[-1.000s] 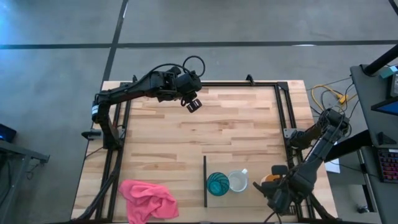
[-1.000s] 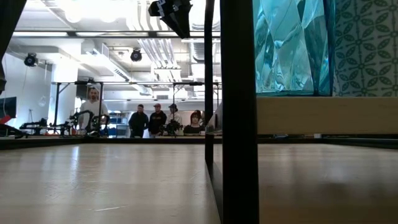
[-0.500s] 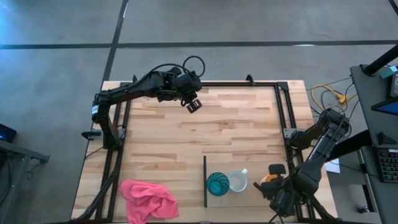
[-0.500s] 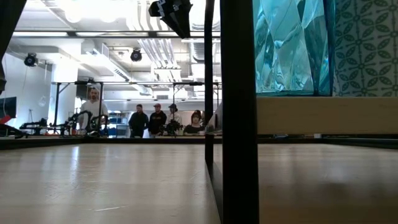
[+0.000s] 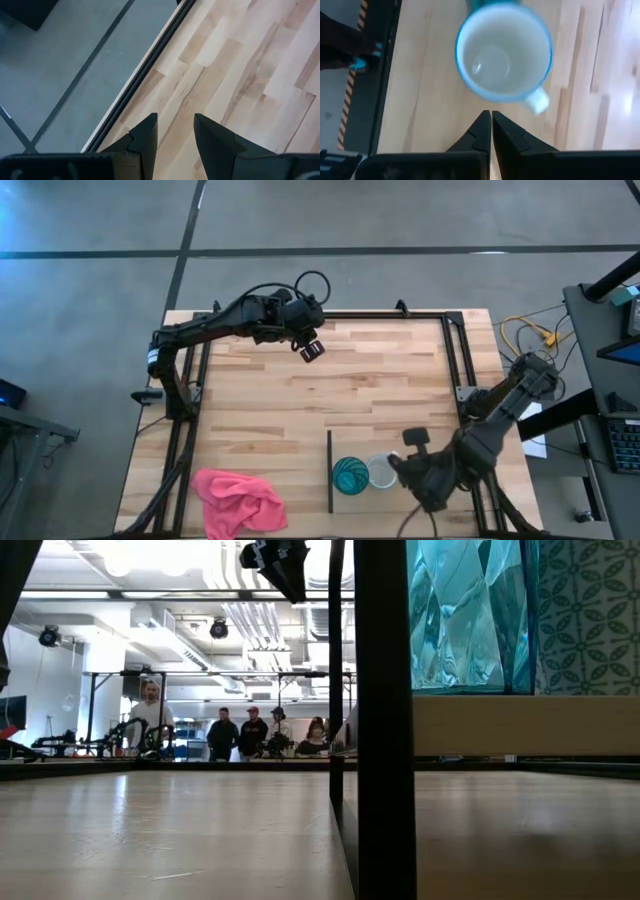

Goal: Stack small to large cups/mugs on shelf
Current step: Adjust the green patterned mug

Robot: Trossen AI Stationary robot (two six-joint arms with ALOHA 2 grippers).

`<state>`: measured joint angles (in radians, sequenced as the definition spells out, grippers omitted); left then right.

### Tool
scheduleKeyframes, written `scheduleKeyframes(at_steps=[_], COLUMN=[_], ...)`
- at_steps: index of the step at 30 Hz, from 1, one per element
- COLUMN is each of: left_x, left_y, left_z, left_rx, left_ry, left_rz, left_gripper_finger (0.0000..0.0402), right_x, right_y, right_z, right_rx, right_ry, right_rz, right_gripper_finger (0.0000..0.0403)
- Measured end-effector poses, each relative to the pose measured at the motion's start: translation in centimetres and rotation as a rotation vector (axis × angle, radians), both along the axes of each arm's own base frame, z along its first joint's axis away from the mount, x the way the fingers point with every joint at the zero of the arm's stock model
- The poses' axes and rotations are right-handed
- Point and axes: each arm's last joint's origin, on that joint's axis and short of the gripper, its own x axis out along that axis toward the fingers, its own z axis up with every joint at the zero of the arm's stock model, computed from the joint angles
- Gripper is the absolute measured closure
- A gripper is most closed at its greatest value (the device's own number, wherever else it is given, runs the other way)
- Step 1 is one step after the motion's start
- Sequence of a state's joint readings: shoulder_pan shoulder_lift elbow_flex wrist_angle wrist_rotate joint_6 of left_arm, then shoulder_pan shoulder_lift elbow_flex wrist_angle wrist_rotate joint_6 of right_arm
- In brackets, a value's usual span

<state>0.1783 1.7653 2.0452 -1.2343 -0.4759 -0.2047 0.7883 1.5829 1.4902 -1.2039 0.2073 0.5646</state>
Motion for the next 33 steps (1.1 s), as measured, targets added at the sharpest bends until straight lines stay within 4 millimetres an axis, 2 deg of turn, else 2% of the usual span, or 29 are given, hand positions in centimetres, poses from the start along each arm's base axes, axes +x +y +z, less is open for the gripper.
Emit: scheduleKeyframes(at_steps=[7,11,22,33], left_x=[0.2,0.2,0.5,0.5], left_y=[0.0,0.0,-0.2,-0.2], left_z=[-1.3,-1.9,-1.7,-1.7], left_rx=[-0.009,-0.022,-0.040,-0.047], left_ry=[0.046,0.067,0.035,0.034], left_rz=[-0.001,-0.007,-0.028,-0.032], left_gripper_finger=[0.0288,0.0288,0.0288,0.0288], right_x=[2.8,3.5,5.4,5.9], right_y=[-1.0,-1.6,-1.8,-2.2], right_z=[0.6,0.8,-1.9,-4.0], right_rx=[0.052,0.049,0.036,-0.010], right_ry=[-0.124,-0.143,-0.037,0.102], right_rz=[0.050,0.051,0.019,-0.057], right_gripper_finger=[0.0394,0.0394,0.0394,0.0394])
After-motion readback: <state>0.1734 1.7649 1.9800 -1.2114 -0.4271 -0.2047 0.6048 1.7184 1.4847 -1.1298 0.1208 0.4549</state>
